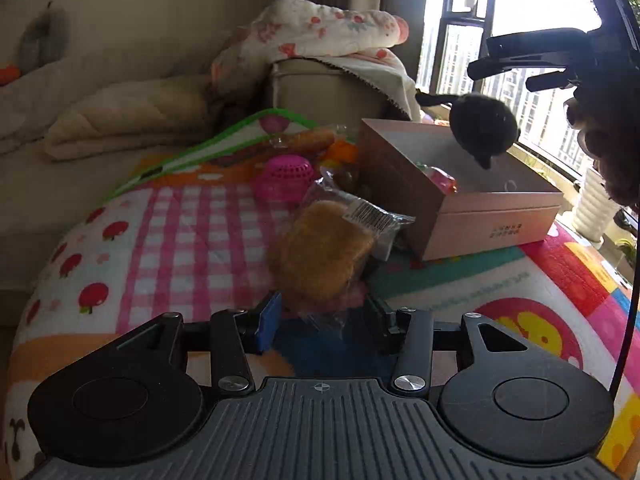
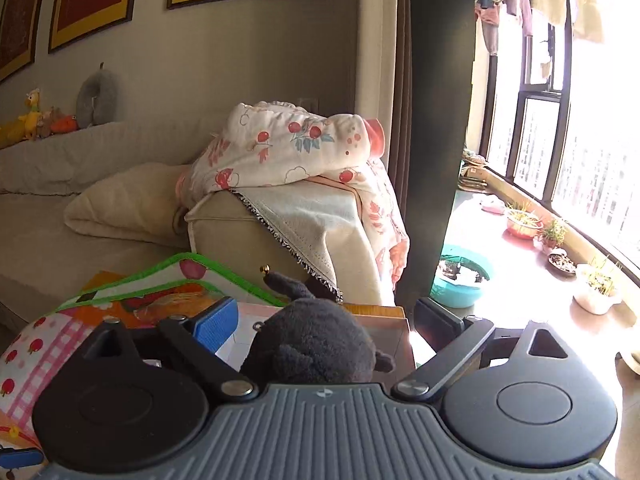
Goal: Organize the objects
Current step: 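Drop the plush cat and squishy toy into the pink box with both tools, then grasp the bagged bread roll with the left tool while the right tool approaches the black cylinder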
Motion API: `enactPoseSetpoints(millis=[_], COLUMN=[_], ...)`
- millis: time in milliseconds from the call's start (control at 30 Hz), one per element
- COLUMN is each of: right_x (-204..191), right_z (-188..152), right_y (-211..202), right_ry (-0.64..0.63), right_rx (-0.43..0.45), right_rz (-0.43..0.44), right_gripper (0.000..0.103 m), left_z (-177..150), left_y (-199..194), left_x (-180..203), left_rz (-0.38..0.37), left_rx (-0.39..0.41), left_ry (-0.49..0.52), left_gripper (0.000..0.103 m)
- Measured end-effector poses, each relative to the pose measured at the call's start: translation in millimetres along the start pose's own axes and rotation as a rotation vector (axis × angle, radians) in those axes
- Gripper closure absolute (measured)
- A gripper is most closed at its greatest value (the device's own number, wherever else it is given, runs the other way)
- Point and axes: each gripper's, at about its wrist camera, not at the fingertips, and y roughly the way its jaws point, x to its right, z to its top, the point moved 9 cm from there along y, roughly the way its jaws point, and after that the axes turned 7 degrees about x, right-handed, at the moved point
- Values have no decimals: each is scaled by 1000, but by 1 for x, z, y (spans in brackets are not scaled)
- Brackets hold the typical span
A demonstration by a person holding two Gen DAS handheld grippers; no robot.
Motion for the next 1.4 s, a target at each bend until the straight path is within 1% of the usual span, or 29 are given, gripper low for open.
enactPoseSetpoints(millis=[100, 133, 167, 233, 267, 300, 333, 367, 400, 467, 533, 600, 633, 667, 733, 800, 833, 867, 933, 967, 1000, 1100, 1167, 1267, 1300, 1333, 1367, 1400], right_x=[-4, -8, -11, -16, -19, -20, -22, -24, -26, -31, -38, -46, -50, -52, -57, -64, -69, -77, -95, -106, -119, -160, -189, -219, -229, -235, -243, -246], right_z=[-32, -47, -60, -87, -100, -111, -123, -132, -142, -156, -165, -171, -173, -174, -176, -173, -170, -165, -154, -149, -144, -134, -131, -132, -134, -136, -141, -140], right_y=[-8, -16, -24, -42, -50, -57, -66, -70, -75, -80, -83, -85, -84, -84, -84, -85, -87, -87, -87, -84, -80, -67, -51, -23, -15, -9, -4, -3], right_ry=[6, -1, -11, -25, -30, -35, -44, -53, -66, -93, -115, -132, -138, -139, -133, -133, -140, -156, -184, -192, -197, -226, -241, -247, -240, -236, -232, -220], right_rx=[-39, -47, -52, -68, -78, -88, -99, -108, -119, -136, -149, -154, -151, -150, -152, -139, -125, -104, -71, -68, -67, -64, -86, -128, -161, -194, -234, -230], right_rz=[35, 47, 55, 79, 96, 104, 112, 119, 125, 136, 160, 183, 187, 189, 195, 202, 206, 211, 218, 241, 269, 335, 373, 390, 410, 423, 441, 442], right_gripper=[6, 6, 6, 4, 4, 3, 2, 2, 2, 0, 0, 0, 0, 0, 0, 0, 1, 3, 26, 30, 33, 33, 33, 40, 49, 56, 68, 73], left_z=[7, 11, 16, 27, 29, 29, 29, 31, 33, 33, 28, 22, 19, 18, 18, 21, 22, 23, 21, 19, 16, 7, 2, -5, -7, -9, -11, -12], left_y=[0, 2, 4, 12, 17, 28, 36, 40, 47, 57, 68, 72, 72, 70, 58, 40, 31, 23, 13, 9, 6, 1, 0, -2, -2, -2, -2, -3], left_x=[-15, -15, -14, -5, -2, 2, 4, 6, 9, 15, 24, 32, 35, 37, 36, 24, 15, 4, -20, -34, -46, -71, -81, -91, -93, -95, -97, -99], left_rz=[-14, -30, -45, -89, -103, -114, -124, -138, -158, -187, -220, -242, -245, -240, -232, -152, -124, -103, -65, -44, -25, 24, 24, 20, 22, 24, 22, 18], left_rx=[38, 57, 71, 116, 115, 87, 65, 65, 63, 33, -3, -28, -38, -29, 12, 61, 81, 94, 95, 84, 69, 48, 39, 33, 33, 33, 33, 33], left_ry=[-69, -66, -46, 47, 77, 116, 129, 131, 134, 135, 146, 154, 157, 158, 152, 134, 115, 80, -14, -71, -117, -196, -235, -278, -287, -301, -318, -331], left_gripper=[53, 53, 53, 53, 52, 51, 47, 43, 41, 33, 30, 30, 33, 44, 63, 63, 63, 64, 64, 64, 64, 64, 64, 64, 64, 64, 64, 64])
